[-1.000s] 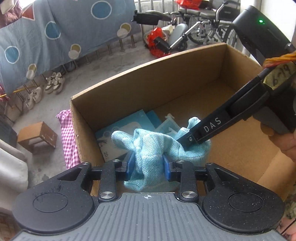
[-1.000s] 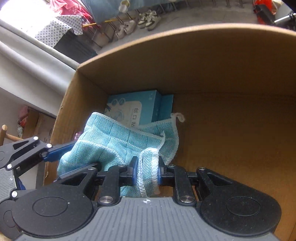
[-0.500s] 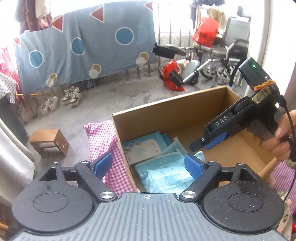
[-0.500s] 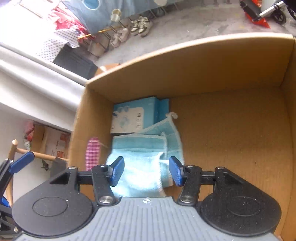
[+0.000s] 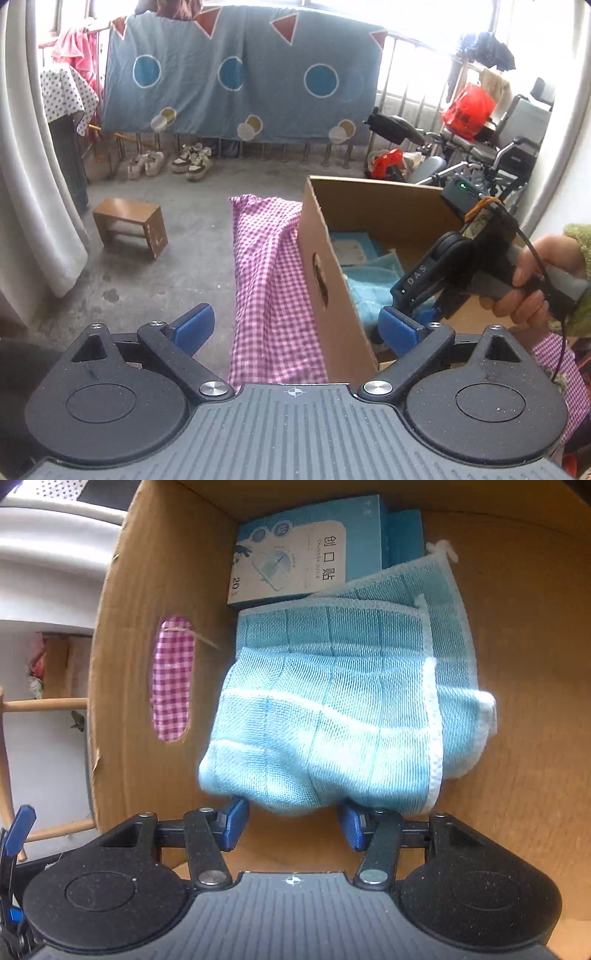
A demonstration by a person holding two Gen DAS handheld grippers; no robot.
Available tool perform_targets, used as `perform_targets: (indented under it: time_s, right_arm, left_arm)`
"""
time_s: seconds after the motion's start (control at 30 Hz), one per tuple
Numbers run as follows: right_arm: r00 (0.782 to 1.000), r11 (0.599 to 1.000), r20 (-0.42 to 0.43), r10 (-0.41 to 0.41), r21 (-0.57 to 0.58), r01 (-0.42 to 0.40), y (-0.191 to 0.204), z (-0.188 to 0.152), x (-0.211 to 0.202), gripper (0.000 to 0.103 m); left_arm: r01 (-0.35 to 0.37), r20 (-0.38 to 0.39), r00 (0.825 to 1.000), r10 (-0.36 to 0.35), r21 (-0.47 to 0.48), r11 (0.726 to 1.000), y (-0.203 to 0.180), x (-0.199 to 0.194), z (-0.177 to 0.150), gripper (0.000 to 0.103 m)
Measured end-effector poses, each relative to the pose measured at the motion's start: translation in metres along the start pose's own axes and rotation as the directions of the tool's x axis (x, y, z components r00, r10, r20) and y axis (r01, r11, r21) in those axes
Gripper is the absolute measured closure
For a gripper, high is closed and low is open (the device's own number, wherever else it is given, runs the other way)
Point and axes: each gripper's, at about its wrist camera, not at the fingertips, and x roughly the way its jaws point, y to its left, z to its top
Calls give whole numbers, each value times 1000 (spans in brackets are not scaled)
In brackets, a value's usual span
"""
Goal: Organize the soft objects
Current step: 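Carry the teal towel into the cardboard box and release it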
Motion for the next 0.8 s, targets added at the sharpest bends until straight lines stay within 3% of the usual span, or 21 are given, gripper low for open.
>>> perform_targets:
  time_s: [0.13, 0.37, 0.5, 0.63, 0.8]
  right_arm:
    - [996, 1000, 93, -7, -30, 10, 13, 15, -8, 49]
    - [980, 998, 190, 62, 9, -65, 15, 31, -12, 49]
    - [980, 994, 182, 86, 47, -96, 7, 32, -7, 47]
    - [987, 991, 135, 92, 85, -104, 2, 30, -13, 29]
    - [978, 992, 175, 109, 44, -118, 3, 12, -37, 11]
  left_arm:
    - [5, -8, 1000, -5, -25, 1000, 15, 2, -9, 7]
    - [7, -24, 1000, -8, -64, 998, 27, 10, -20, 7]
    - [9, -18, 1000, -11, -66, 998, 28, 8, -22, 7]
    - [8, -27, 1000, -10, -56, 998, 21, 6, -26, 7]
    - [11, -23, 1000, -12, -50, 999, 15, -5, -31, 5]
